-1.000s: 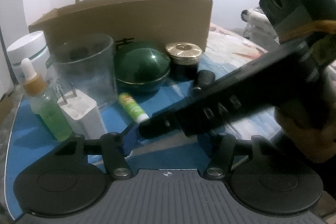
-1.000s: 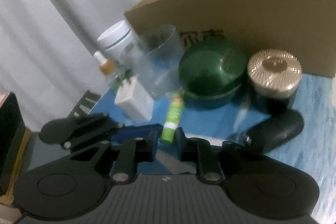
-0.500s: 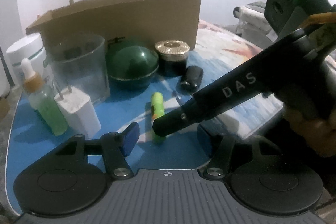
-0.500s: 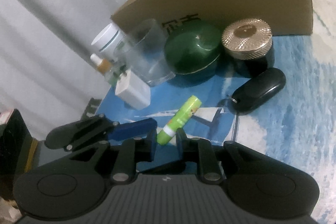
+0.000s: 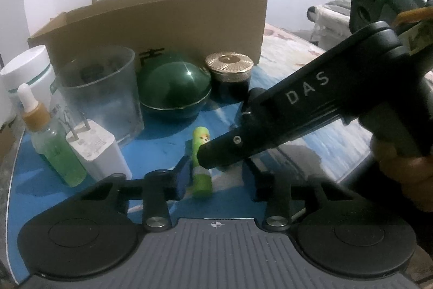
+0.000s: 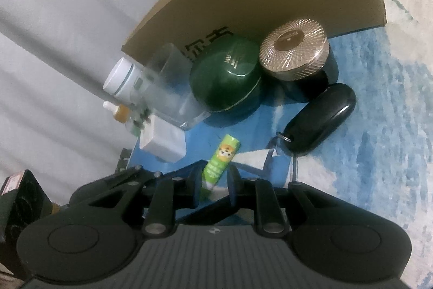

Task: Organize rigid objects
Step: 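Grasp the green-and-white glue stick with the right gripper, then lower the glue stick into the cardboard box and open the right gripper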

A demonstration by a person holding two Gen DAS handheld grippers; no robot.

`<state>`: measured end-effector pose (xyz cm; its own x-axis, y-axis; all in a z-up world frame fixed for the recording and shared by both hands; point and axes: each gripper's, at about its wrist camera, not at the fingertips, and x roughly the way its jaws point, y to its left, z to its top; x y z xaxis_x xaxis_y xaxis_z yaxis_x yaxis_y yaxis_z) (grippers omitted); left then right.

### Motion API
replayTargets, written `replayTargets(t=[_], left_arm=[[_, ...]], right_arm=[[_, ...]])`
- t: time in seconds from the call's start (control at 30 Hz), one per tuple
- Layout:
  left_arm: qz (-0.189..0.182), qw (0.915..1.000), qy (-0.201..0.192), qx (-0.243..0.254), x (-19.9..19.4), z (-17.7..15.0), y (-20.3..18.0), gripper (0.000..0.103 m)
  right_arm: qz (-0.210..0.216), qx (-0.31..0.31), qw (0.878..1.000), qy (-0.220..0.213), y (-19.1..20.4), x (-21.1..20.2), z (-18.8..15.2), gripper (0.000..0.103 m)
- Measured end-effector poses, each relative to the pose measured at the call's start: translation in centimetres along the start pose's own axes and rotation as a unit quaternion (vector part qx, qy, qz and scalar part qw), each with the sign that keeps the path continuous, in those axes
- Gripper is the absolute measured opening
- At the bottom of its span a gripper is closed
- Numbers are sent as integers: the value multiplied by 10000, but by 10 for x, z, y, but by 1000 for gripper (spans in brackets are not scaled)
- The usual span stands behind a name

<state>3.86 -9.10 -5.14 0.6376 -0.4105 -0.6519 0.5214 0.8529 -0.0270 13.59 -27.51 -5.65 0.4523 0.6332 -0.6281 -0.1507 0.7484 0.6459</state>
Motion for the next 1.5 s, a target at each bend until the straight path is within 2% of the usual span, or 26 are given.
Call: replayTargets(t=[0.2, 0.4, 0.57, 0.73, 0.8, 0.9, 0.97, 1.03, 1.17, 1.3, 1.4, 1.5], left_arm=[[127, 9999, -64, -88, -1, -1, 2, 21], [177, 9997, -138, -58, -6, -3, -1, 19], [295, 9986, -440, 71, -27, 3, -8, 19], [713, 9904, -1082, 487, -69, 34, -12, 19], [851, 9857, -1329, 593, -82, 54, -9, 19], [1062, 9815, -1458, 642, -89, 87, 4, 19], [1115, 9826, -1354, 604, -80, 112, 22, 19], [1107, 9869, -1061, 507, -63, 135, 42, 19], [1048, 9940, -108, 299, -1, 174, 88, 19], [1050, 9912, 799, -89, 52, 195, 130, 19], [1032, 9879, 1101, -365, 79, 206, 155, 19], [1136, 9871, 1038, -442, 81, 209, 162, 19]], right_arm=[[-14, -63, 9997, -218, 2, 1, -3, 23], [-78, -235, 9989, -399, 6, -4, -11, 22], [2, -405, 9973, -615, 19, -19, -12, 22], [186, -1051, 9893, -995, 61, -50, 8, 22], [232, -1437, 9816, -1236, 85, -65, 26, 22], [303, -1819, 9734, -1360, 110, -70, 60, 22], [316, -1880, 9733, -1277, 117, -64, 88, 21], [254, -1818, 9772, -1068, 120, -45, 125, 21], [75, -1136, 9925, -440, 97, 15, 195, 22], [40, -468, 9988, 163, 65, 73, 243, 21], [-45, -189, 9991, 372, 52, 103, 268, 21], [46, -71, 9995, 310, 48, 106, 272, 21]])
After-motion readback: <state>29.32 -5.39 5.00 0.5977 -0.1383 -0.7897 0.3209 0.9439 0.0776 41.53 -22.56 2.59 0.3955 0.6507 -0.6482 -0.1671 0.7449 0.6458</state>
